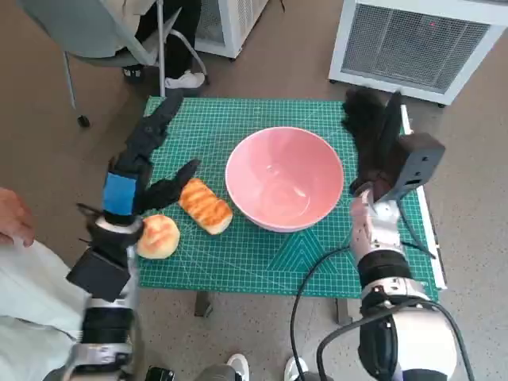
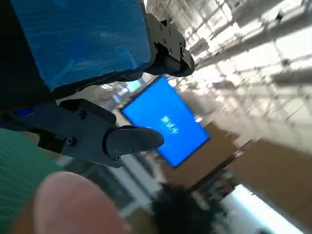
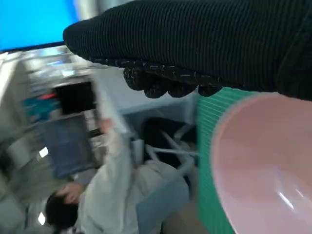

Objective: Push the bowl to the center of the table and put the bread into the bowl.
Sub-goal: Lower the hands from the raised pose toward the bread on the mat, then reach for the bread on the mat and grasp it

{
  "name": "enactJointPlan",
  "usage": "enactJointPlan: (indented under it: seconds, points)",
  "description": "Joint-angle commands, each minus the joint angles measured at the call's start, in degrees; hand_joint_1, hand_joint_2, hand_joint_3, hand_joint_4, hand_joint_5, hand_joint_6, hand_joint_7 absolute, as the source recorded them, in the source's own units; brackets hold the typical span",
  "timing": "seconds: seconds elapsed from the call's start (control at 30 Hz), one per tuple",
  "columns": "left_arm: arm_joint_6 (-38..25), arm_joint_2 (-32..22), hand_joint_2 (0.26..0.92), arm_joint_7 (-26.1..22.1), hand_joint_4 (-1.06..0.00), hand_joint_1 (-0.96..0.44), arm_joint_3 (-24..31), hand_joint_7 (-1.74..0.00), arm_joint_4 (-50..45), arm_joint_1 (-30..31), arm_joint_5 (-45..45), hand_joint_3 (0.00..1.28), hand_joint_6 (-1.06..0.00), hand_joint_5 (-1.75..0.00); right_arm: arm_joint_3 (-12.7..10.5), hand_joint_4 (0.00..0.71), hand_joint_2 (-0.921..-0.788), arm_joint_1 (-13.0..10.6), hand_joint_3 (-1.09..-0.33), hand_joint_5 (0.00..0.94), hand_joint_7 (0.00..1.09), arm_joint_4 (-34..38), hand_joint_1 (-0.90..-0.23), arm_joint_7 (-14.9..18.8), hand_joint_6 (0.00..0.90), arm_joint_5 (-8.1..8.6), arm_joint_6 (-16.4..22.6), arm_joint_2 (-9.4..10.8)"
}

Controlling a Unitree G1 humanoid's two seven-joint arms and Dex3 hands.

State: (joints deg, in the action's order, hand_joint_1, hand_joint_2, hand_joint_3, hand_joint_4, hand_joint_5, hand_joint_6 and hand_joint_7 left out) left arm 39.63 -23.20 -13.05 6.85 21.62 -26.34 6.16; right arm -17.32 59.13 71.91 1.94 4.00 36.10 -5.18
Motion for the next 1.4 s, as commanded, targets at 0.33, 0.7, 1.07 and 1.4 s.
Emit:
enactJointPlan:
  seconds: [0.33, 0.7, 1.07, 1.4]
  points:
    - [-16.0, -15.5, 0.905, -12.9, -0.24, -0.37, -6.2, -0.05, -1.0, -4.9, 8.8, 0.05, -0.31, 0.00, 6.2, 0.331, -0.921, -5.7, -0.778, 0.025, 0.79, -16.8, -0.558, 18.4, 0.007, 5.12, 21.8, 0.9]
    - [-16.0, -17.2, 0.831, -17.8, -0.25, -0.24, -13.3, -0.07, 5.6, -10.0, 12.6, 0.00, -0.41, 0.00, 10.7, 0.334, -0.921, -9.9, -0.781, 0.030, 0.83, -26.3, -0.574, 25.7, -0.001, 8.42, 23.2, 0.1]
    - [-14.3, -17.0, 0.826, -21.9, -0.29, -0.22, -21.5, -0.08, 13.6, -15.7, 18.7, 0.00, -0.47, -0.01, 11.7, 0.330, -0.921, -12.8, -0.776, 0.033, 0.80, -30.9, -0.607, 24.6, -0.001, 8.01, 20.3, 0.3]
    - [-13.4, -14.8, 0.825, -22.5, -0.29, -0.17, -26.2, -0.06, 19.9, -18.7, 21.6, 0.00, -0.48, -0.01, 11.7, 0.326, -0.921, -13.7, -0.773, 0.035, 0.80, -31.5, -0.607, 24.1, -0.001, 7.62, 19.7, 0.0]
